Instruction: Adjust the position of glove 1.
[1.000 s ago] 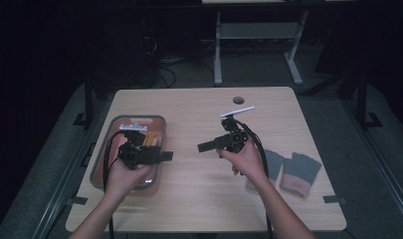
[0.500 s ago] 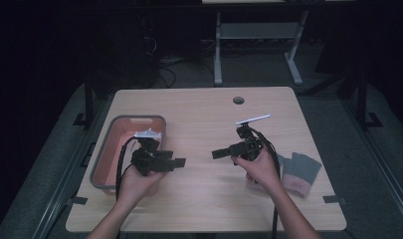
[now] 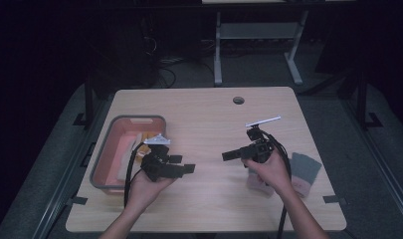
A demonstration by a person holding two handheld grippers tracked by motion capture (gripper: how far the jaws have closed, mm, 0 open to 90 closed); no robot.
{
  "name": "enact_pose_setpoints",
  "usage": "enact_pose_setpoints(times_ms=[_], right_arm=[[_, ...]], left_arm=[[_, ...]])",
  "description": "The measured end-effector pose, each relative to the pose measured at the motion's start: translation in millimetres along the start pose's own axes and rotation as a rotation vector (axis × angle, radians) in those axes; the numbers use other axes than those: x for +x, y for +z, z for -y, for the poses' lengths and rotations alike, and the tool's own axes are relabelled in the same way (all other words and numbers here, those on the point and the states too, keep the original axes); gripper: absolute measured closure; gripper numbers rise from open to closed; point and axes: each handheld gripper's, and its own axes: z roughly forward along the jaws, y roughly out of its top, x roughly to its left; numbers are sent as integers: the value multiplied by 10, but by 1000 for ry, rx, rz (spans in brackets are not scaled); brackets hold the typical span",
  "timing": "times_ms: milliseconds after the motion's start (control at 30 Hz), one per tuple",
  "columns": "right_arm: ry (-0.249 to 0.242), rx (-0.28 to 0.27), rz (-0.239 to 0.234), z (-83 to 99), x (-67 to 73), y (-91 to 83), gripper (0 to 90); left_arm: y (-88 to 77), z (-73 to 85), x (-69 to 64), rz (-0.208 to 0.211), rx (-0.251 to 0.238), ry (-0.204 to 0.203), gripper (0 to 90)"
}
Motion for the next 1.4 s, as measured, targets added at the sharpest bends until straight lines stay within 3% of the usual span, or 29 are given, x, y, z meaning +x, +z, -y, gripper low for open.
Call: enact_pose_setpoints(times_ms=[300,700,833,1333,1400], right_arm=[[20,-18,26,151,-155,-146,408],[9,-41,76,327,-335,-356,390],[6,-37,98,377,-394,-419,385],[26,-19,201,562,-598,-671,387],[12,-23,217,583,-633,-703,388]], left_arm=[[138,10,-126,6,10,41,286],[410,7,-314,36,45,72,264],[485,6,-371,61,50,68,260],[715,4,-529,79,75,94,260],[737,-1,-548,82,73,97,260]])
